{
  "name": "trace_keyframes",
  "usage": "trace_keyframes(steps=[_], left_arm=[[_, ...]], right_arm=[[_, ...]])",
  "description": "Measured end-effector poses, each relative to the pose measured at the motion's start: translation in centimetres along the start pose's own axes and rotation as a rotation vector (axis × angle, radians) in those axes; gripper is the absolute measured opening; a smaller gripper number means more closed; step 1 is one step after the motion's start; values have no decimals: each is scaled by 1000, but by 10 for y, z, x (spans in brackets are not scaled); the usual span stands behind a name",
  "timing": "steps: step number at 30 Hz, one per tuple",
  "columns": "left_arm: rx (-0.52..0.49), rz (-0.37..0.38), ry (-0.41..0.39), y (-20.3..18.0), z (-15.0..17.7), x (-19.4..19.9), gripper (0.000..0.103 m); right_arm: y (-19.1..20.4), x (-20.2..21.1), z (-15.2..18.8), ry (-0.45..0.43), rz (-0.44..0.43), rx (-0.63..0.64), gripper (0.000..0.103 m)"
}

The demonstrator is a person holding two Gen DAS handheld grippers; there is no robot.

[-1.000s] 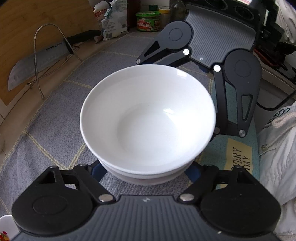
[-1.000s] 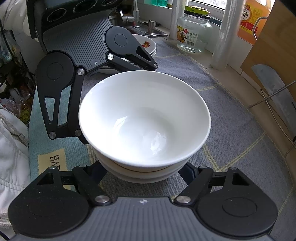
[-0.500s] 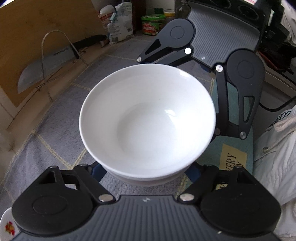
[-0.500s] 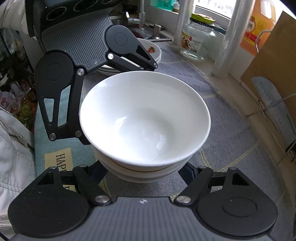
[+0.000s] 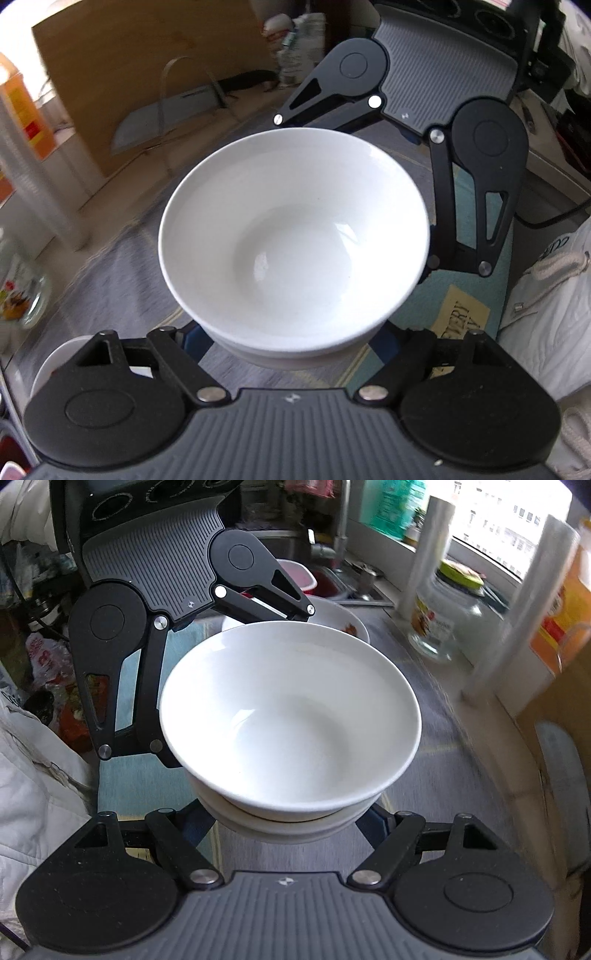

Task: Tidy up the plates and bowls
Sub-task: 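Carry the bowl stack with both tools onto the plate stack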

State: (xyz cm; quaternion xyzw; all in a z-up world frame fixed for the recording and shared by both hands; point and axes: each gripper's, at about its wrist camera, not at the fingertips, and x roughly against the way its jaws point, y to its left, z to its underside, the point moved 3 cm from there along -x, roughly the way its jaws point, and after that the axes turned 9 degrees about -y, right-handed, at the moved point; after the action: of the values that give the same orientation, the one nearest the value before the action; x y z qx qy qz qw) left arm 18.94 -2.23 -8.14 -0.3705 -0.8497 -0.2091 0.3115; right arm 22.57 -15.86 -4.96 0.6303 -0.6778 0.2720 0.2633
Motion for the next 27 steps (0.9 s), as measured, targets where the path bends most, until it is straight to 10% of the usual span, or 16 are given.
trace_keyframes(steps=[27], left_arm=[[38, -116, 7, 115, 91, 61, 85]], right_arm=[[-9, -138, -114, 9, -9, 96, 85]])
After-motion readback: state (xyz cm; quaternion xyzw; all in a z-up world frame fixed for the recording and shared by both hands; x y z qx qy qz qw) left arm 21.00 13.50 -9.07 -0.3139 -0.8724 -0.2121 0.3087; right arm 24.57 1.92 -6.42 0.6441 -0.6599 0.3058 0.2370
